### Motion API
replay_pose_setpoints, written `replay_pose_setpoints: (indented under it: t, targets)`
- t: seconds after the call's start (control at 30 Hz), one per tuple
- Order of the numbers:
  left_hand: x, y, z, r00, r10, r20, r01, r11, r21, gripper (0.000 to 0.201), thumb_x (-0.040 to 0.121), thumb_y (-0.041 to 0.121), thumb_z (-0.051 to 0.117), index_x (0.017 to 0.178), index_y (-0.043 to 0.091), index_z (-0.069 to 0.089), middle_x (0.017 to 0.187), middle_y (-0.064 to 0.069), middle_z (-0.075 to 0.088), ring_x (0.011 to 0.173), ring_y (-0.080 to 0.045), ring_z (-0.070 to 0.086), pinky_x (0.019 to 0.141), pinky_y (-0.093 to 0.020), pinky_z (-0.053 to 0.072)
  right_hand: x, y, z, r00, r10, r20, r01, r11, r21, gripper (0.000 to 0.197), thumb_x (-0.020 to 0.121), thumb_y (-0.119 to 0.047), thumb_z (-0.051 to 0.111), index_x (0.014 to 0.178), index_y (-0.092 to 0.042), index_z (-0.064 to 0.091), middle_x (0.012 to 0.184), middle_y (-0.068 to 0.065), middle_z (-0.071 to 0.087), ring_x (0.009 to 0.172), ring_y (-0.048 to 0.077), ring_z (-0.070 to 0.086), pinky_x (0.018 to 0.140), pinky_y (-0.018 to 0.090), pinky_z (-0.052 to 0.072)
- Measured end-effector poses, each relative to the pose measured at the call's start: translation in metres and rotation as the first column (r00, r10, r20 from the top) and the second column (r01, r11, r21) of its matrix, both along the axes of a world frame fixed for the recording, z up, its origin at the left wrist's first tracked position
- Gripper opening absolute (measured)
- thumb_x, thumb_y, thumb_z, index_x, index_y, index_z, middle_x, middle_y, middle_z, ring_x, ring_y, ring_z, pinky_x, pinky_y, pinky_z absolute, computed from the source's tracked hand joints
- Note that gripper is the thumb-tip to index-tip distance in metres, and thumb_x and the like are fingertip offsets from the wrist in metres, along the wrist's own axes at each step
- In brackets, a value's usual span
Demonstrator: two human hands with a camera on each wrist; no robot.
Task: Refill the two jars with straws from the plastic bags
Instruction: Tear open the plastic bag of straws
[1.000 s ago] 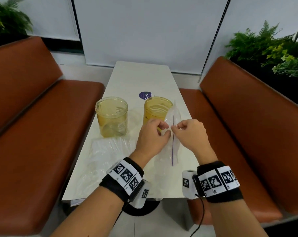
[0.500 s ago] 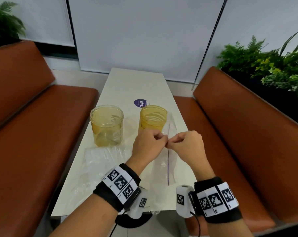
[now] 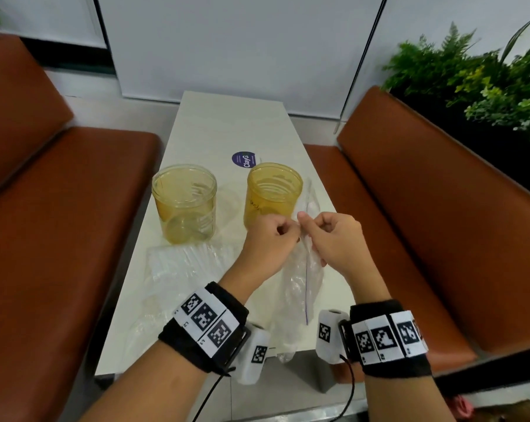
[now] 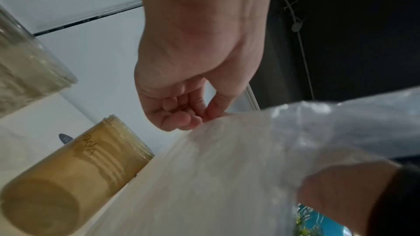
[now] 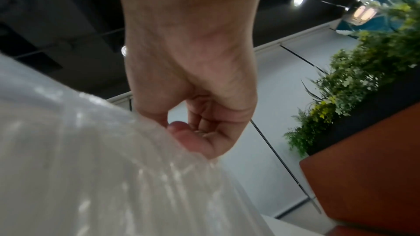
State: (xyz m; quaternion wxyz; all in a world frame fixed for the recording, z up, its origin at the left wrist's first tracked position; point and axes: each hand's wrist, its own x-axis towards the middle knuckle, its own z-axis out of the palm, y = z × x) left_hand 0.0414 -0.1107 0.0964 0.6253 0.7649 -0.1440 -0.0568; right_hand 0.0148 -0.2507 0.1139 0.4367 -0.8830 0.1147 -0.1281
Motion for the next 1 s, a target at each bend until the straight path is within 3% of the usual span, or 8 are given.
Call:
replay_pose_setpoints:
  t: [0.2,0.47,0.6,0.7,0.77,0.8,0.9,1.0]
  targets:
    - [0.004,0.004,0.004,0.988,-0.031,-0.15,0.022,0.998,-0.061,0.025,0.094,0.018,0.061,0.08,-0.001,0.071,0.067,-0.003,0.059,0.059,-0.01,0.051,0.049,-0.019,0.043,0.005,0.004,0.009,0.993,0.054,-0.105,-0.069,0.987,-0.145,0.04,0.103,-0.033,0.054,0.065,-0.02,0.057,0.059,0.001,0.056,0.057,0.022,0.054,0.068,0.047,0.057]
    - [0.002,-0.002,0.006,0.964,0.188,-0.188,-0.197,0.98,-0.033,0.029,0.082,0.028,0.061,0.062,0.007,0.061,0.053,0.004,0.057,0.061,-0.02,0.059,0.07,-0.048,0.058,0.003,0.013,0.012,0.995,0.055,-0.08,-0.065,0.99,-0.126,0.044,0.105,-0.029,0.05,0.065,-0.011,0.053,0.057,0.006,0.055,0.05,0.019,0.051,0.064,0.052,0.057]
    - [0.009,0.003,0.005,0.955,0.285,-0.077,-0.282,0.958,0.041,0.025,0.083,0.027,0.057,0.065,0.01,0.06,0.059,-0.001,0.067,0.066,-0.029,0.07,0.063,-0.054,0.059,0.005,0.002,0.015,0.997,-0.014,-0.08,0.003,0.991,-0.132,0.035,0.094,-0.019,0.057,0.07,0.006,0.052,0.062,0.025,0.065,0.038,0.01,0.06,0.063,0.049,0.061]
    - [0.018,0.007,0.007,0.943,0.328,0.055,-0.332,0.936,0.12,0.014,0.085,0.027,0.051,0.075,0.017,0.055,0.073,-0.004,0.07,0.068,-0.032,0.069,0.059,-0.053,0.059,0.009,-0.014,0.02,0.993,-0.112,-0.028,0.104,0.973,-0.206,0.019,0.077,-0.011,0.062,0.061,-0.008,0.051,0.061,0.019,0.066,0.054,0.028,0.071,0.053,0.051,0.06]
    - [0.021,0.009,0.011,0.943,0.293,0.156,-0.316,0.936,0.154,0.006,0.086,0.018,0.051,0.091,0.021,0.053,0.072,-0.005,0.069,0.067,-0.032,0.067,0.059,-0.052,0.059,0.013,-0.019,0.026,0.996,-0.091,-0.017,0.083,0.961,-0.262,0.016,0.074,-0.009,0.063,0.065,-0.019,0.054,0.063,0.009,0.066,0.058,0.029,0.07,0.051,0.048,0.06]
    - [0.021,0.008,0.014,0.947,0.252,0.198,-0.289,0.939,0.186,0.02,0.086,0.012,0.051,0.1,0.025,0.049,0.07,-0.006,0.067,0.067,-0.033,0.066,0.059,-0.052,0.059,0.016,-0.018,0.03,0.998,-0.063,-0.018,0.055,0.956,-0.288,0.017,0.076,-0.007,0.062,0.07,-0.023,0.059,0.064,0.005,0.066,0.057,0.026,0.068,0.052,0.046,0.061]
    - [0.018,0.002,0.022,0.94,0.155,0.304,-0.254,0.913,0.319,0.033,0.087,0.0,0.049,0.098,0.028,0.062,0.072,-0.005,0.064,0.07,-0.03,0.064,0.062,-0.046,0.06,0.024,-0.016,0.036,0.998,-0.007,-0.067,-0.02,0.918,-0.397,0.035,0.092,-0.003,0.053,0.099,-0.028,0.077,0.095,0.003,0.062,0.077,0.023,0.063,0.069,0.034,0.055]
    - [0.017,0.001,0.028,0.91,0.22,0.35,-0.36,0.84,0.407,0.019,0.086,0.015,0.059,0.091,0.019,0.078,0.077,-0.001,0.069,0.078,-0.024,0.068,0.07,-0.032,0.054,0.031,-0.022,0.033,0.992,-0.052,-0.117,-0.001,0.908,-0.418,0.032,0.098,-0.008,0.051,0.12,-0.015,0.073,0.125,0.006,0.058,0.106,0.031,0.064,0.082,0.035,0.052]
